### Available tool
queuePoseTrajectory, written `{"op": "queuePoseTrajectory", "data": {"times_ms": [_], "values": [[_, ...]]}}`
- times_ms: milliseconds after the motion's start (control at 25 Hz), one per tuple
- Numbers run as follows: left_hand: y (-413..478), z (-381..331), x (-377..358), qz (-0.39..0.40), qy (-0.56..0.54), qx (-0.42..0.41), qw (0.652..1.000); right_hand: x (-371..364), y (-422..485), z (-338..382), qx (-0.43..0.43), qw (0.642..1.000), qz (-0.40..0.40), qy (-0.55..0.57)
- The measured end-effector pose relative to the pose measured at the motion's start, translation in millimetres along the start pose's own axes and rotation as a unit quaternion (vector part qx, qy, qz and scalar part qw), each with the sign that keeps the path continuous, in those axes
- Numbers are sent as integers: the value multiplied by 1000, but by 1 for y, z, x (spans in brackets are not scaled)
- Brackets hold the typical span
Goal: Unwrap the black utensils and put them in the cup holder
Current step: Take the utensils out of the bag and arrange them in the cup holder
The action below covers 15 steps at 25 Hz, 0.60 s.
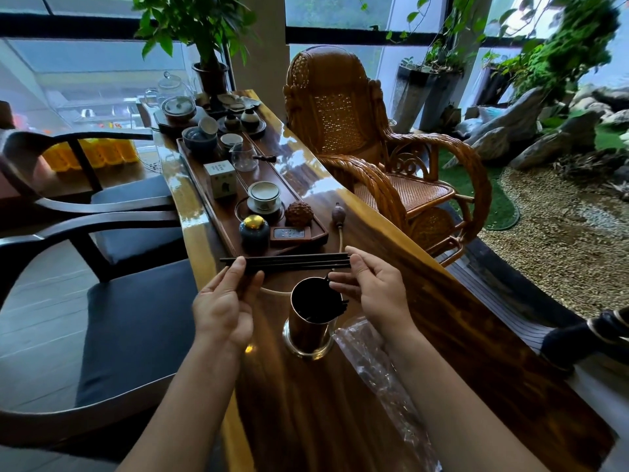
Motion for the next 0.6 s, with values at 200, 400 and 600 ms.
{"op": "queuePoseTrajectory", "data": {"times_ms": [200, 400, 600], "values": [[-5, 26, 0, -11, -27, 93, 995, 9, -4, 10, -16, 995, -8, 93], [-17, 52, -8, -3, -47, 174, 984, 16, -11, 31, 51, 998, -37, 30], [-16, 60, -4, 10, 53, 111, 992, 28, -16, 60, 138, 985, -36, -96]]}}
Point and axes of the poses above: each hand's wrist, its own y-axis towards the middle knuckle, its own x-axis out of the back of the hand, z = x × y, the point moved 4 cm from there along y, towards the middle knuckle, and after that the axes turned 4 degrees about -x, right-handed, at the moved point
